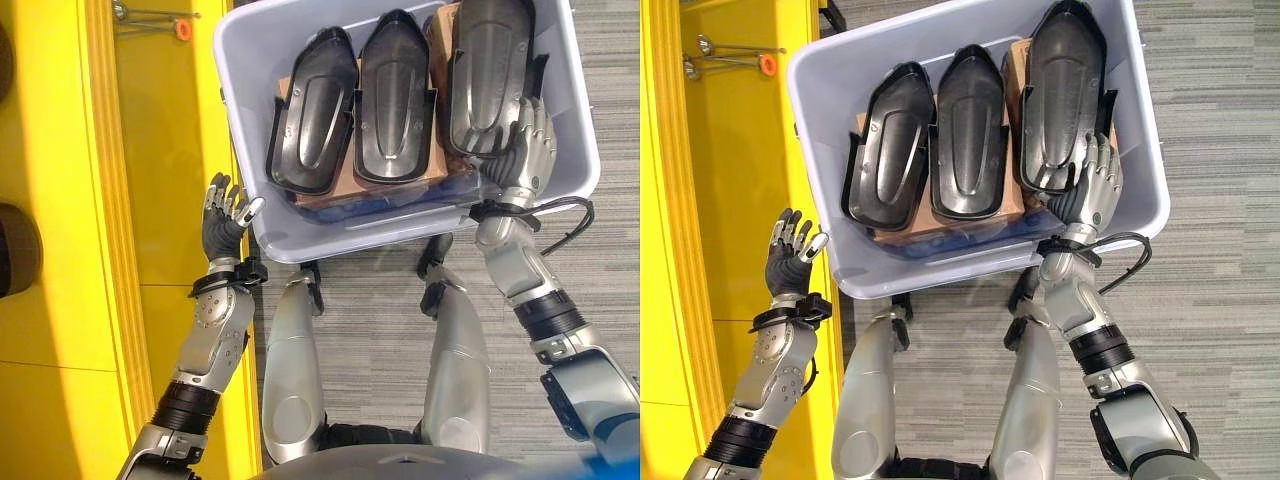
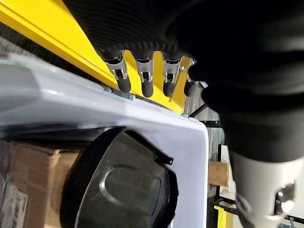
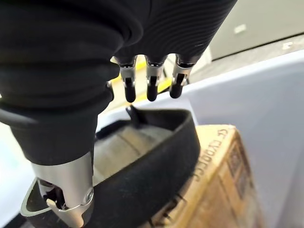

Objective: Move parts from the plastic box to the shelf.

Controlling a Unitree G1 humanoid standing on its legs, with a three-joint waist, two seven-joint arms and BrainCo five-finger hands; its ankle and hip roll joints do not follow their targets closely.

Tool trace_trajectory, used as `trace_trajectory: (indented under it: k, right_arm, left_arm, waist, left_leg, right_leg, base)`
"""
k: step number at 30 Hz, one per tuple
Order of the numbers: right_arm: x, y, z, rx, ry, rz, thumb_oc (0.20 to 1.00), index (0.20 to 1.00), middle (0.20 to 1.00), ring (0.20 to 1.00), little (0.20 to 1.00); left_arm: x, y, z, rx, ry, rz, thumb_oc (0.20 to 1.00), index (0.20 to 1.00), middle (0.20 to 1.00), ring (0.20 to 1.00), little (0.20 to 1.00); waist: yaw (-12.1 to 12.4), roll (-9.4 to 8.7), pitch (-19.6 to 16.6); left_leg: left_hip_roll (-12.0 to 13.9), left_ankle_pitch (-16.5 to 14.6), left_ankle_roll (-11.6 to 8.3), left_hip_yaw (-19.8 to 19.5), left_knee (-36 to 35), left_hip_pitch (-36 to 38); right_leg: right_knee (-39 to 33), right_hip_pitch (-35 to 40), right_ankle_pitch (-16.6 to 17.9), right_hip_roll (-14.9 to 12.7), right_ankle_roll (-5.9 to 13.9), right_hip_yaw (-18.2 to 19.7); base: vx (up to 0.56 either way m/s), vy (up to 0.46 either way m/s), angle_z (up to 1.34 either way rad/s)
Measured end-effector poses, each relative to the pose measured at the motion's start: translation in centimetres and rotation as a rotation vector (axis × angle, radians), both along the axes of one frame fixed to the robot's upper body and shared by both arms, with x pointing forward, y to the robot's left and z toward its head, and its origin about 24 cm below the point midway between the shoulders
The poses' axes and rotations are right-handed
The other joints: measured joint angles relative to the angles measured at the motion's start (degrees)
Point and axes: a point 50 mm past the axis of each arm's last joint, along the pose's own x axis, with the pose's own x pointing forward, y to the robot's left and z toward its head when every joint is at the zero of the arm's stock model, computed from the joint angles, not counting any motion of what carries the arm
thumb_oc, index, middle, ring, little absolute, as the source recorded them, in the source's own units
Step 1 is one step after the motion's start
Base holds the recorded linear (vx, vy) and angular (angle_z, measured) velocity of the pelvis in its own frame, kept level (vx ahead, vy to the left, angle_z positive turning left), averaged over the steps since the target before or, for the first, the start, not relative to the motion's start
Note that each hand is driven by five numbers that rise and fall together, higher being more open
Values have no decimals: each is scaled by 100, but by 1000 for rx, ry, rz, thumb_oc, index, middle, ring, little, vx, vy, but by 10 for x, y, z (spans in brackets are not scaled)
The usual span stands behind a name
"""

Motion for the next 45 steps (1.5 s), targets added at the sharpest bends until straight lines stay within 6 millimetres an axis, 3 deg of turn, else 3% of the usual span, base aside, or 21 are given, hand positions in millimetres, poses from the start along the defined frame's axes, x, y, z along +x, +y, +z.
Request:
trace_trajectory:
  k: [4, 7, 11, 19, 25, 34, 45]
  right_arm:
    - [-5, 3, 23, 63, -135, 65, 1000, 1000, 1000, 1000, 1000]
    - [-17, 24, 47, 131, -247, 227, 1000, 1000, 1000, 1000, 1000]
    - [-27, 48, 61, 160, -275, 419, 1000, 1000, 1000, 1000, 1000]
    - [-41, 44, 75, 177, -336, 459, 1000, 1000, 1000, 1000, 1000]
    - [-43, 48, 75, 237, -329, 511, 1000, 1000, 1000, 1000, 1000]
    - [-26, 44, 67, 309, -377, 386, 1000, 1000, 1000, 1000, 1000]
    - [-11, 42, 70, 194, -364, 283, 1000, 1000, 1000, 1000, 1000]
  left_arm:
    - [0, -2, -1, -7, 5, -5, 1000, 1000, 1000, 1000, 1000]
    - [-2, -7, 4, -21, -9, -24, 1000, 1000, 1000, 1000, 1000]
    - [-3, -13, 11, -34, -34, -54, 1000, 1000, 1000, 1000, 1000]
    - [-3, -14, 9, -32, -9, -58, 1000, 1000, 1000, 1000, 1000]
    - [-3, -15, 10, -29, -5, -69, 1000, 1000, 1000, 1000, 1000]
    - [-3, -22, 6, -23, 26, -94, 1000, 1000, 1000, 1000, 1000]
    - [-1, -26, 7, -20, 23, -111, 1000, 1000, 1000, 1000, 1000]
  waist:
    - [-12, 12, 5]
    - [-94, 28, 5]
    - [-97, 46, 2]
    - [-107, 50, 5]
    - [-110, 50, 5]
    - [-46, 65, 6]
    - [139, 240, 17]
  left_leg:
    - [-9, 5, -6, 55, -60, 172]
    - [-9, 6, -9, 60, -82, 196]
    - [-9, 15, -18, 94, -139, 236]
    - [-10, 24, -34, 125, -148, 271]
    - [-5, 23, -34, 124, -147, 294]
    - [-18, 16, -23, 105, -151, 366]
    - [-77, 27, -44, 23, -153, 267]
  right_leg:
    - [15, 83, -22, 4, 2, 54]
    - [-2, 105, -32, 7, -8, 62]
    - [-14, 105, -37, 17, -12, 77]
    - [13, 105, -32, 21, -3, 89]
    - [43, 123, -50, 21, -1, 89]
    - [10, 232, -108, -6, 32, 77]
    - [128, 173, -152, -106, 37, -24]
  base:
    - [14, 31, -5]
    - [5, 37, -1]
    - [7, 15, -2]
    - [0, 0, 0]
    - [0, 0, 0]
    - [15, 12, 1]
    - [28, 6, 5]
